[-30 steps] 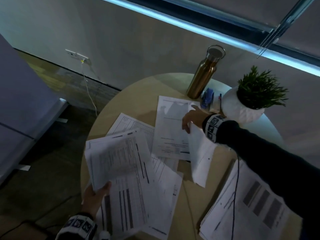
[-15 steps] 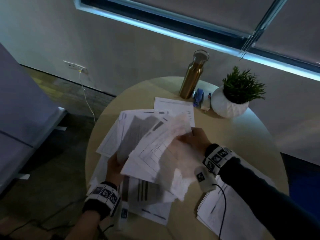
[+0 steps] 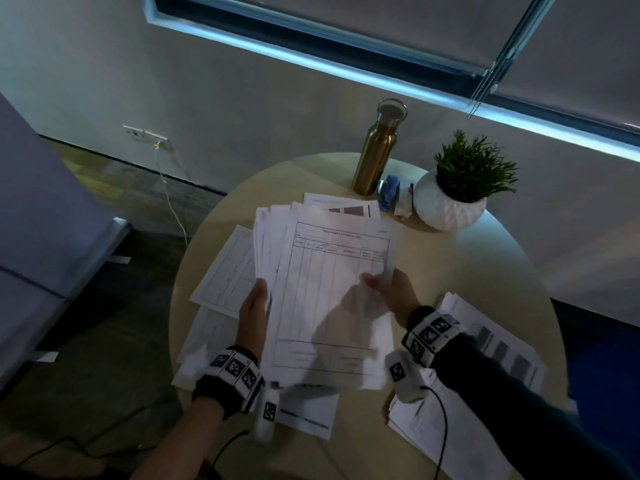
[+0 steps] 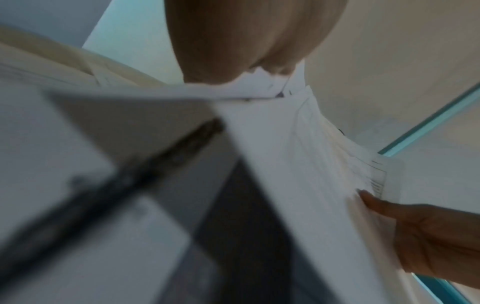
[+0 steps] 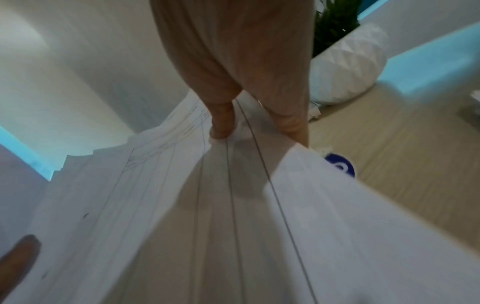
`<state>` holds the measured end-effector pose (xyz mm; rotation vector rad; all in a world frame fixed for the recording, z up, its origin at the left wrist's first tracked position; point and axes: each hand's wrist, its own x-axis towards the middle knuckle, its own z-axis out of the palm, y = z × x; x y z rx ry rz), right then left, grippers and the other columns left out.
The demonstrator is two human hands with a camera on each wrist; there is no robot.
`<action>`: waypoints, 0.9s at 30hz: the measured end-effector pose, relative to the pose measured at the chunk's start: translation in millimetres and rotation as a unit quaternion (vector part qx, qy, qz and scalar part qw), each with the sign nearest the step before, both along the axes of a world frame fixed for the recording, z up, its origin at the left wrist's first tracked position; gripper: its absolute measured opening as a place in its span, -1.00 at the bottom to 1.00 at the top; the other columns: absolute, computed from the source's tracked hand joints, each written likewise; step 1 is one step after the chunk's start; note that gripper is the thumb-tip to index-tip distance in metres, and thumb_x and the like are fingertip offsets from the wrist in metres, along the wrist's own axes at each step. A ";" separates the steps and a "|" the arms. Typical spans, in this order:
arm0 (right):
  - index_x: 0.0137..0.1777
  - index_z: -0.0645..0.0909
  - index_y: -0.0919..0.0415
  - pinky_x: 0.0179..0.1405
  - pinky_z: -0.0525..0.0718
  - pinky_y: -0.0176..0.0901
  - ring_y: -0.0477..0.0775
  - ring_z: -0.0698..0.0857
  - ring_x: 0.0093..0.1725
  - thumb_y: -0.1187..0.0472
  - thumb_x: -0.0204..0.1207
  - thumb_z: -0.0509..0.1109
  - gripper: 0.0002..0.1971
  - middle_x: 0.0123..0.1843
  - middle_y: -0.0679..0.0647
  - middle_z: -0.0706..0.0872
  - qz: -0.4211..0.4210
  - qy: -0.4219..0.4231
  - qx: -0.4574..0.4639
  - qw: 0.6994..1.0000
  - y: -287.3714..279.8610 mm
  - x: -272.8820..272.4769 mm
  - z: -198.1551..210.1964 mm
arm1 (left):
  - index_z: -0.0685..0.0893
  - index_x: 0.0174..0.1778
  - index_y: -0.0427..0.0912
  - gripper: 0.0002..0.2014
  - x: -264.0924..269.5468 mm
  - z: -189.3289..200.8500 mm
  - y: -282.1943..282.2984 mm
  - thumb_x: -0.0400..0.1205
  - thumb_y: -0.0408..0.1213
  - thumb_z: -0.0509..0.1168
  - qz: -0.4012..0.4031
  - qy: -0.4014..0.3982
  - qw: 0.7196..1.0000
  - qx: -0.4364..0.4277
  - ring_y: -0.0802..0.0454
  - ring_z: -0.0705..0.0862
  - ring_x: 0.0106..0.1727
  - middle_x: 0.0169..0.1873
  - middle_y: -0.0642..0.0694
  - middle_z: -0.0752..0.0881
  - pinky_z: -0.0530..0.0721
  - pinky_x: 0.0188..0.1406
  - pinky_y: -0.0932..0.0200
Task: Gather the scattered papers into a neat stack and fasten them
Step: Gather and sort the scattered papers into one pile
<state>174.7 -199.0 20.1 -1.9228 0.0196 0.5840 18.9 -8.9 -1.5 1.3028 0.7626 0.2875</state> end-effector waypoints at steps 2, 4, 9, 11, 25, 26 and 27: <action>0.18 0.56 0.33 0.05 0.74 0.10 0.25 0.72 0.07 0.36 0.50 0.39 -0.75 0.11 0.28 0.73 -0.010 -0.035 0.038 0.999 0.9 -11.2 1.2 | 0.37 0.50 -0.07 -0.49 3.4 4.7 -6.6 0.63 -0.06 0.24 -0.034 -0.015 0.999 0.039 0.20 0.45 0.42 0.39 0.13 0.47 0.38 0.42 0.28; 0.14 0.47 0.16 0.03 0.75 0.08 0.22 0.71 0.08 0.42 0.51 0.37 -0.73 0.11 0.22 0.70 -0.041 -0.080 0.102 0.991 -0.7 -20.4 8.6 | 0.48 0.37 0.04 -0.56 4.9 10.8 -8.0 0.58 -0.25 0.36 -0.049 -0.026 0.992 0.109 0.39 0.58 0.26 0.22 0.24 0.61 0.53 0.22 0.51; 0.34 0.41 0.29 0.10 0.76 0.05 0.17 0.71 0.19 0.42 0.40 0.50 -0.47 0.23 0.26 0.67 -0.071 -0.111 0.213 0.968 -14.6 -31.7 10.5 | 0.56 0.35 -0.19 -0.36 13.6 11.8 -8.3 0.34 -0.20 0.56 -0.021 -0.079 0.995 0.059 0.10 0.68 0.24 0.20 -0.09 0.71 0.69 0.12 0.25; 0.35 0.43 0.26 0.13 0.73 0.04 0.15 0.70 0.20 0.36 0.30 0.59 -0.37 0.24 0.23 0.68 -0.028 -0.092 0.144 0.985 -12.8 -37.0 -1.1 | 0.60 0.30 -0.22 -0.32 19.1 8.2 -16.8 0.24 -0.22 0.61 -0.038 -0.055 0.997 0.035 -0.01 0.69 0.22 0.16 -0.13 0.73 0.71 -0.01 0.35; 0.16 0.65 0.38 0.10 0.62 -0.03 0.22 0.69 0.03 0.09 0.41 0.49 -0.57 0.04 0.23 0.74 -0.207 -0.012 -0.075 0.975 -51.6 41.7 -44.3 | 0.44 0.37 -0.22 0.08 -81.4 -60.7 28.0 -0.03 0.24 0.58 0.131 0.393 0.910 0.008 -0.38 0.51 0.31 0.34 -0.33 0.50 0.53 0.29 -0.30; 0.17 0.65 0.35 0.14 0.64 0.01 0.26 0.70 0.06 0.03 0.38 0.49 -0.54 0.08 0.25 0.76 -0.181 0.003 -0.100 0.978 -45.8 51.2 -47.9 | 0.44 0.38 -0.29 0.10 -95.7 -68.8 25.5 -0.02 0.22 0.60 0.135 0.392 0.910 -0.005 -0.39 0.50 0.32 0.34 -0.38 0.50 0.50 0.33 -0.27; 0.18 0.66 0.34 0.17 0.66 0.07 0.29 0.71 0.08 0.02 0.37 0.48 -0.52 0.11 0.28 0.76 -0.155 0.006 -0.124 0.980 -37.5 61.1 -51.4 | 0.45 0.38 -0.35 0.07 -105.2 -70.5 21.2 0.02 0.16 0.63 0.133 0.360 0.923 -0.016 -0.37 0.50 0.34 0.35 -0.40 0.50 0.47 0.37 -0.23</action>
